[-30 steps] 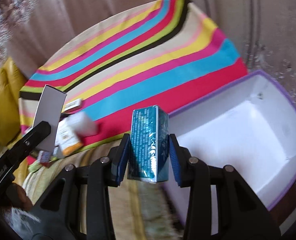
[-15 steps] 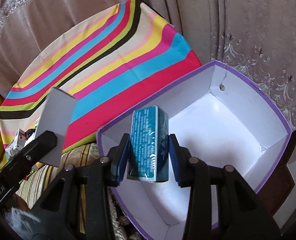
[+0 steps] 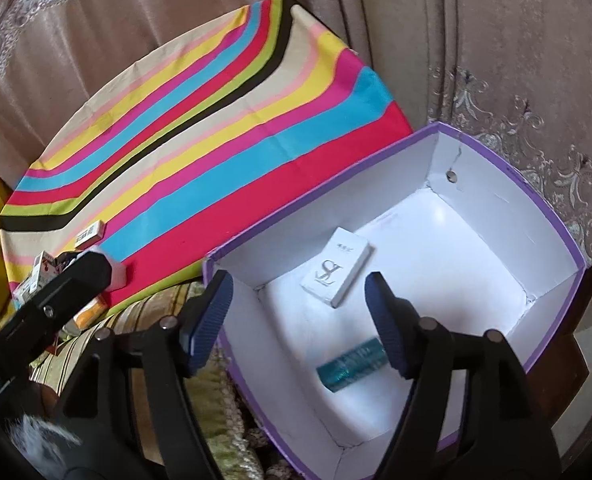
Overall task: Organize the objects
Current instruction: 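Carry both boxes over the purple-rimmed storage box and open both tools to drop them, then move both open tools back to the pile of items on the table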
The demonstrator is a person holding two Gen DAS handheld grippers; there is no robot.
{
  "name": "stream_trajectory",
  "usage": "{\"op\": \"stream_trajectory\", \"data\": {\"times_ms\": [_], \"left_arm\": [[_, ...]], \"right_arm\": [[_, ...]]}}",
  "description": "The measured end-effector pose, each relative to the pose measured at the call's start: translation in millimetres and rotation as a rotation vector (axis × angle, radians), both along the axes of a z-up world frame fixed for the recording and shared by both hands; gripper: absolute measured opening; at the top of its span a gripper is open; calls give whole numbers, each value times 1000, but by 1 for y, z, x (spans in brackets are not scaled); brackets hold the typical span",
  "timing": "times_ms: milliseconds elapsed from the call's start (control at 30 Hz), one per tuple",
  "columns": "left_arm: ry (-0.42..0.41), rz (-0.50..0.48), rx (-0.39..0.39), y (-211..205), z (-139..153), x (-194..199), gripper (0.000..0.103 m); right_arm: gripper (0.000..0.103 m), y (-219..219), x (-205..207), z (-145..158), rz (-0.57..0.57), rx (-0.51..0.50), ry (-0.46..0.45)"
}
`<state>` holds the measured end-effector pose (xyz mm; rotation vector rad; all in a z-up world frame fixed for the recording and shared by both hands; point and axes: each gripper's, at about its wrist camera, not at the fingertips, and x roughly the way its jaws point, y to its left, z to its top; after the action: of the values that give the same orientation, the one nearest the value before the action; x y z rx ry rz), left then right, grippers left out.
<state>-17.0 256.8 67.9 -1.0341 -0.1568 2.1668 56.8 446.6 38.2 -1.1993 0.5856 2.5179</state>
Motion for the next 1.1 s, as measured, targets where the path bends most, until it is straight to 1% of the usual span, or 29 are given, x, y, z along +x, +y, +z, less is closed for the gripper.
{"op": "stream_trajectory", "data": {"times_ms": [167,267,367,467,600,733,833,967,1100], "left_arm": [[73,41,-2,-19,13,7,85],[110,105,-26,-30,18,6,85],[125,170,-47,-45,20,4,85],[145,217,-29,-62,22,5,85],[157,239,-30,-84,25,8,85],[133,278,-25,-113,25,8,85],[159,327,-30,-137,26,12,85],[162,386,-28,-166,23,15,85],[161,464,-69,-193,18,13,85]], "right_arm": [[74,-16,-5,3,51,12,-2],[74,-28,-10,5,86,25,-6],[74,-40,-13,6,121,40,-2],[75,-52,-16,8,153,46,0],[78,-67,-20,10,189,41,7],[79,-85,-26,12,230,39,11],[79,-99,-31,13,264,37,21],[80,-120,-36,11,316,41,23],[80,-140,-42,6,375,54,15]]}}
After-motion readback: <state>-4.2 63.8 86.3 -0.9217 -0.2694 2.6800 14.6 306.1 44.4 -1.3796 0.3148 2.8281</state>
